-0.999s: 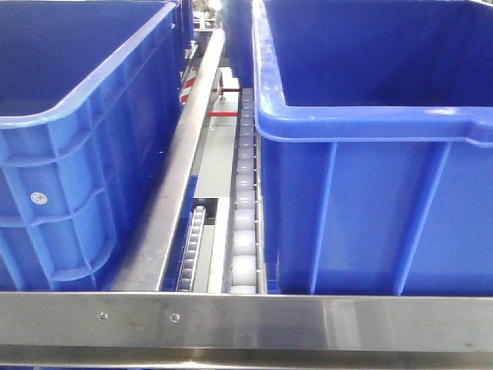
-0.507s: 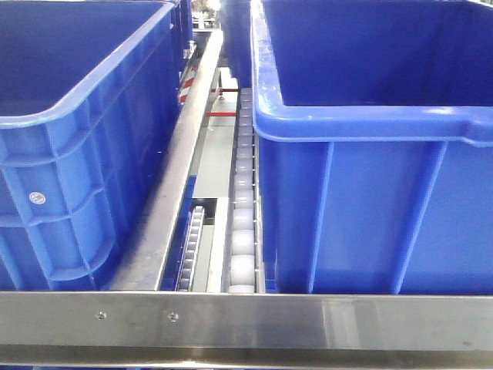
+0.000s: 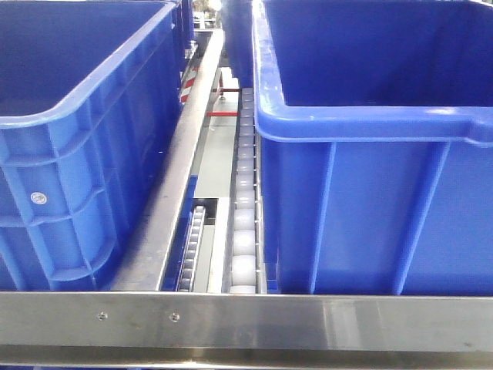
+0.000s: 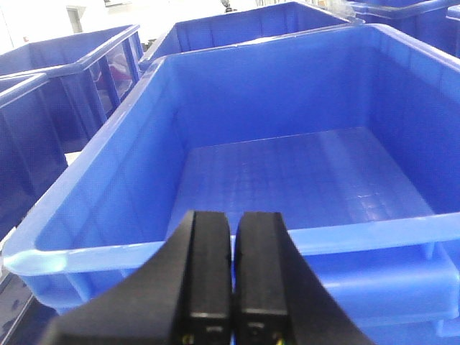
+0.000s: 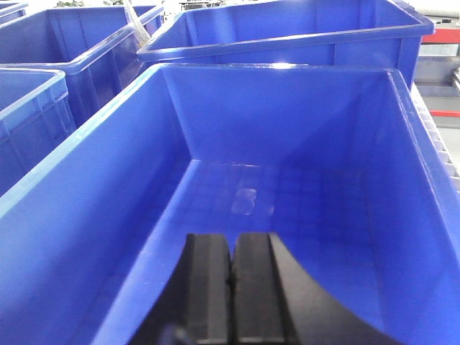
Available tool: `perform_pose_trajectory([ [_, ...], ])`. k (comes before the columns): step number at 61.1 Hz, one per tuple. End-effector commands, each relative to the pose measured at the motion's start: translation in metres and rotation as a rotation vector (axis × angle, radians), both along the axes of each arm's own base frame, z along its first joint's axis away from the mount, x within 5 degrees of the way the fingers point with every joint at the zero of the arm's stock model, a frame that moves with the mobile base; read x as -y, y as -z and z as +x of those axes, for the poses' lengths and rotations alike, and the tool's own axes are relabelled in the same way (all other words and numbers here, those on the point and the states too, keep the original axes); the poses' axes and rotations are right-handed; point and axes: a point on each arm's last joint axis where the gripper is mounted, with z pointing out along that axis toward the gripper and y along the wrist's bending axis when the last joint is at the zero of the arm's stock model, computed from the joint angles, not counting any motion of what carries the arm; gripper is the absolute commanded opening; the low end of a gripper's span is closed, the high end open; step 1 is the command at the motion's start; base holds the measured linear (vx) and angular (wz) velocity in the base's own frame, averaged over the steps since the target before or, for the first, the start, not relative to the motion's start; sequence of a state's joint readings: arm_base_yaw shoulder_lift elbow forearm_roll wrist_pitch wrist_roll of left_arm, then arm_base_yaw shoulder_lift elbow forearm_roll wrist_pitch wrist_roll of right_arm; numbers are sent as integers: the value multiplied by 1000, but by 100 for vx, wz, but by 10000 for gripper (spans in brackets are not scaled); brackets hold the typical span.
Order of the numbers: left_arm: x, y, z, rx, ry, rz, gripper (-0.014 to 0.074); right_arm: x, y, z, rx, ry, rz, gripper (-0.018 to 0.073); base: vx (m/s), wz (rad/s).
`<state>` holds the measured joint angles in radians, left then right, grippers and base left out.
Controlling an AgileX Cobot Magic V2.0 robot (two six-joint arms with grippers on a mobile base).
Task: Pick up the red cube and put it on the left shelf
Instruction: 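Raise the empty right gripper out of the blue crate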
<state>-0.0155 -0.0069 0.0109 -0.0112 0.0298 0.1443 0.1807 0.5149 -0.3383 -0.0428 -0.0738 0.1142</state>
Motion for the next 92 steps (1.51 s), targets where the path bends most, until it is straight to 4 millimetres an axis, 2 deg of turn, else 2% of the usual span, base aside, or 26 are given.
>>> perform_pose_trajectory([
  [1,0,0,1,61,4,-5,106,0,-20,-1,135,-2,4,57,0,0],
  [10,0,0,1,61,4,-5,106,0,-19,-1,131,-2,3,57,0,0],
  [19,0,0,1,61,4,-5,106,4,-10,-13,144,17,4,57,0,0],
  [37,0,0,1,61,4,-5,106,14,34,-41,182,95,3,57,0,0],
  [56,0,0,1,61,4,-5,106,17,68,-57,222,121,6,57,0,0],
  [92,0,0,1,61,4,-5,106,18,74,-61,199,125,3,57,0,0],
])
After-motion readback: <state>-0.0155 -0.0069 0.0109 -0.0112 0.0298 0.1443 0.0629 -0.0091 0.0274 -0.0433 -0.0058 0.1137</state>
